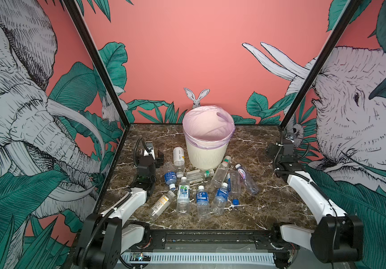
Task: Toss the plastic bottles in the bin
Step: 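Lower the left gripper over the green-labelled bottle while the right gripper approaches the bottles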
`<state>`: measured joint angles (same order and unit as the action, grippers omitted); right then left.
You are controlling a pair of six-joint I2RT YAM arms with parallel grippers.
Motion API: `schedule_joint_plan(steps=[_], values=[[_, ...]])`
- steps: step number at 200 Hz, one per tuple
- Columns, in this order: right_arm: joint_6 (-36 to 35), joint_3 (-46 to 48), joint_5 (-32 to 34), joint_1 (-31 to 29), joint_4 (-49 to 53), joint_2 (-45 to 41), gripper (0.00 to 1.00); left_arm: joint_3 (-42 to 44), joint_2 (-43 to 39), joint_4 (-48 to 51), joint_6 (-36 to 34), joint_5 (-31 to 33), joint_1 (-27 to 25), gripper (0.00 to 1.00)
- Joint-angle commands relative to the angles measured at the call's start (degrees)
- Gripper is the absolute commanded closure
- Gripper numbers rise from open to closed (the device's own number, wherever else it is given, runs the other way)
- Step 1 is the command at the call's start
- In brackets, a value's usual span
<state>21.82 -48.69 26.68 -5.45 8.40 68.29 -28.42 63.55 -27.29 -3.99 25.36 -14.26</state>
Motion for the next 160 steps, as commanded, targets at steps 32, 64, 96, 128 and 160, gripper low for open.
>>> schedule_joint_plan(steps=[32, 64, 96, 128, 160], values=[[-1.3, 5.1, -2.0, -8.1, 6.2, -3.5, 0.01, -12.7, -7.1, 32.0, 17.3, 4.3, -7.7, 0.00], [-2.3, 11.0, -3.6, -11.9, 0.1, -6.3, 0.01, -15.4, -8.1, 38.7, 19.1, 4.6, -16.0, 0.00], [-4.3, 15.0, -2.7, -14.6, -4.4, -7.6, 0.01, -17.8, -8.7, 49.3, 24.4, 7.5, -21.2, 0.01], [-5.1, 18.2, -5.8, -16.6, -8.9, -11.1, 0.03, -16.5, -10.1, 54.9, 30.7, 8.4, -27.5, 0.04], [-5.0, 18.2, -5.2, -17.7, -8.4, -12.9, 0.04, -16.8, -8.3, 62.3, 37.1, 11.8, -36.0, 0.07]])
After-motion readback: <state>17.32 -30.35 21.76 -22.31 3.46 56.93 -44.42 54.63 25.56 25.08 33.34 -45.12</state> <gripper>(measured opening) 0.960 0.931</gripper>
